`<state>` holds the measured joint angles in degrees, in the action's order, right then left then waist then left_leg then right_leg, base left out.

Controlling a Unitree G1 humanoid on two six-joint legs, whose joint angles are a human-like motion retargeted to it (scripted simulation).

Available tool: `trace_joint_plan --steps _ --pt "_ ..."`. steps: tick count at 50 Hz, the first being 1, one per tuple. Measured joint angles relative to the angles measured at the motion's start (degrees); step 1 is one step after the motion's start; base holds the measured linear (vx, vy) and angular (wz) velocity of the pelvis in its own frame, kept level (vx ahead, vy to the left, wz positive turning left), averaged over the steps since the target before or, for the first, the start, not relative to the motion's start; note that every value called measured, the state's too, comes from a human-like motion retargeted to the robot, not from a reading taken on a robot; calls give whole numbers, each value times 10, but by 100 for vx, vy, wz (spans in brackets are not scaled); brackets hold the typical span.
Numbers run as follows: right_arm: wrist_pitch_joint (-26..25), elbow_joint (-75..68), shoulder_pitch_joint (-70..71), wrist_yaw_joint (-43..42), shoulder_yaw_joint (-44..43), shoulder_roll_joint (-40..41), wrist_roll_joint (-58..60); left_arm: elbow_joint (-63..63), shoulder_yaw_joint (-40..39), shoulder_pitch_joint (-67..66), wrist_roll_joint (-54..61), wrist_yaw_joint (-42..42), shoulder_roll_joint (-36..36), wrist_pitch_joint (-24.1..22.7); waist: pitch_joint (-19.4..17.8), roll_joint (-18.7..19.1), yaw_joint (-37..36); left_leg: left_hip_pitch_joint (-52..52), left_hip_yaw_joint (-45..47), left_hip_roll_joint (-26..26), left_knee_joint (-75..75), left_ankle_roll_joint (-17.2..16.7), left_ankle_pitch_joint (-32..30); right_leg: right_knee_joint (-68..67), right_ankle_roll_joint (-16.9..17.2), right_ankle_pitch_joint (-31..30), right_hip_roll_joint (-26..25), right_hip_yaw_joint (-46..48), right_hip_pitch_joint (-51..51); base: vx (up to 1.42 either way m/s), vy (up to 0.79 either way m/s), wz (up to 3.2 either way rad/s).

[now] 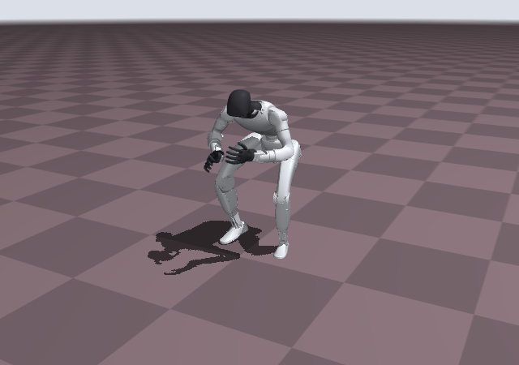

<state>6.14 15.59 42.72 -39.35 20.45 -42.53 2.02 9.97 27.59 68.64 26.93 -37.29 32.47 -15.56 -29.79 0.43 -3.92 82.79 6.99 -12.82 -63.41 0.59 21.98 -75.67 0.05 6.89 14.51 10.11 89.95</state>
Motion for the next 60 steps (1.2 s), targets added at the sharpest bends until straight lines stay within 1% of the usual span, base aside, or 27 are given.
trace_joint_plan --steps 2,5,8,10,13,17,19,20,22,25,27,29,31,33,35,37,38,41,43,45,47,50,52,53,55,56,60 --pt "-3 0 22 -6 5 -2 6 -2 12 25 4 4 6 -9 0 2 -6 2 2 -12 -4 0 9 142 13 -27 -25 12 0 30 4 -68" --pt "-15 -4 80 -6 22 5 19 -1 34 54 15 16 33 -28 0 -12 -1 19 22 -16 -4 0 17 373 28 -70 -53 7 0 34 0 -14" --pt "-21 -4 123 -11 26 1 35 2 41 47 18 26 57 -36 0 -9 23 38 35 7 -30 6 39 488 49 -105 -44 -14 0 44 -4 85" --pt "-25 -3 140 -10 29 -2 44 3 43 22 13 35 71 -37 0 0 31 43 36 16 -57 17 59 500 62 -158 -37 -24 0 46 -7 60" --pt "-30 -1 145 -5 37 -4 54 8 40 -46 11 46 90 -35 0 20 13 34 23 -3 -111 38 103 454 57 -201 -45 -14 0 47 -10 -45" --pt "-32 8 119 -15 33 -13 60 23 12 -173 16 42 106 -31 0 56 -25 -6 2 -44 -180 58 169 344 41 -178 -67 -4 0 52 -10 -82" --pt "-35 10 110 -15 34 -16 58 30 -7 -238 22 39 113 -30 0 67 -36 -24 -2 -59 -205 60 181 296 29 -151 -75 -7 0 54 -10 -38" --pt "-35 11 107 -15 35 -17 56 31 -19 -271 24 36 116 -29 0 71 -39 -30 -4 -66 -219 60 179 273 23 -135 -78 -10 0 54 -11 -13" --pt "-31 14 107 -13 39 -18 49 31 -53 -334 23 24 118 -22 0 78 -37 -14 -10 -80 -266 57 129 234 6 -100 -78 -14 0 53 -12 16" --pt "-19 20 122 -9 47 -17 43 34 -117 -421 21 2 113 -4 0 84 -14 59 -23 -91 -343 43 -14 188 -18 -48 -63 -14 0 50 -14 64" --pt "-18 20 129 -4 58 -11 44 34 -152 -469 32 -5 97 -1 0 57 6 72 18 -90 -345 32 -62 157 -19 -17 -52 -51 0 49 -13 76" --pt "-19 19 137 -2 70 0 49 36 -183 -503 48 -5 80 -8 0 19 26 72 77 -87 -297 32 -63 141 -11 3 -44 -90 0 46 -11 72" --pt "-23 17 149 -3 76 10 58 43 -205 -515 65 3 67 -20 0 -8 41 72 134 -79 -199 39 -53 137 -1 17 -32 -112 0 44 -11 82" --pt "-31 14 164 -6 78 13 68 51 -218 -506 82 15 59 -32 0 -19 51 72 177 -60 -58 40 -55 141 7 27 -19 -113 0 43 -11 81" --pt "-39 12 183 -7 77 11 79 58 -221 -478 94 27 58 -42 0 -20 47 72 191 -30 108 28 -69 151 12 35 -16 -95 0 46 -10 20" --pt "-42 14 200 -9 75 8 82 63 -221 -445 96 31 63 -47 0 -23 23 66 169 -11 258 1 -82 157 18 43 -35 -73 0 51 -5 -92" --pt "-38 16 202 -9 76 6 78 64 -218 -430 92 30 66 -48 0 -34 12 50 163 -1 325 -14 -92 154 22 50 -45 -75 0 55 -2 -127" --pt "-20 20 191 -9 76 10 64 64 -203 -390 73 29 74 -45 0 -62 -12 6 133 15 418 -39 -135 143 23 79 -67 -78 -23 57 3 -116" --pt "-15 21 176 -10 69 13 60 64 -189 -355 68 31 78 -41 0 -74 -16 -6 122 18 414 -42 -164 133 13 101 -68 -75 -41 56 9 -47" --pt "-13 20 158 -11 59 15 56 63 -173 -310 69 32 79 -37 0 -83 -12 -3 117 17 376 -34 -173 106 0 108 -57 -70 -48 54 13 0" --pt "-11 21 132 -7 46 17 49 59 -151 -254 60 26 75 -31 0 -88 -6 7 112 15 322 -21 -162 42 -9 63 -41 -72 -25 53 17 9" --pt "-11 18 72 7 34 29 35 53 -115 -192 33 14 61 -18 0 -73 3 -7 85 14 234 -4 -122 -70 3 -72 -31 -83 0 54 19 -6" --pt "-16 11 39 32 43 45 24 51 -84 -157 18 15 57 -14 0 -59 8 -27 59 5 186 -4 -91 -94 13 -111 -42 -78 0 54 16 -27" --pt "-15 10 26 34 40 47 22 51 -77 -140 11 13 55 -12 0 -51 10 -32 47 2 161 -4 -75 -90 13 -103 -42 -70 0 52 15 -22" --pt "-9 12 4 26 25 38 20 52 -70 -102 -4 8 49 -4 0 -34 10 -37 31 -4 111 -1 -40 -45 8 -66 -33 -46 0 49 15 -28" --pt "-8 14 2 29 24 35 18 51 -61 -76 -11 9 47 -2 0 -33 6 -37 28 -11 99 -2 -29 9 7 -58 -34 -30 0 44 13 -50" --pt "-7 18 28 22 10 25 23 49 -47 19 -24 20 50 -2 0 -37 6 -20 38 -20 58 -1 5 287 28 -65 -49 18 0 42 9 -28"
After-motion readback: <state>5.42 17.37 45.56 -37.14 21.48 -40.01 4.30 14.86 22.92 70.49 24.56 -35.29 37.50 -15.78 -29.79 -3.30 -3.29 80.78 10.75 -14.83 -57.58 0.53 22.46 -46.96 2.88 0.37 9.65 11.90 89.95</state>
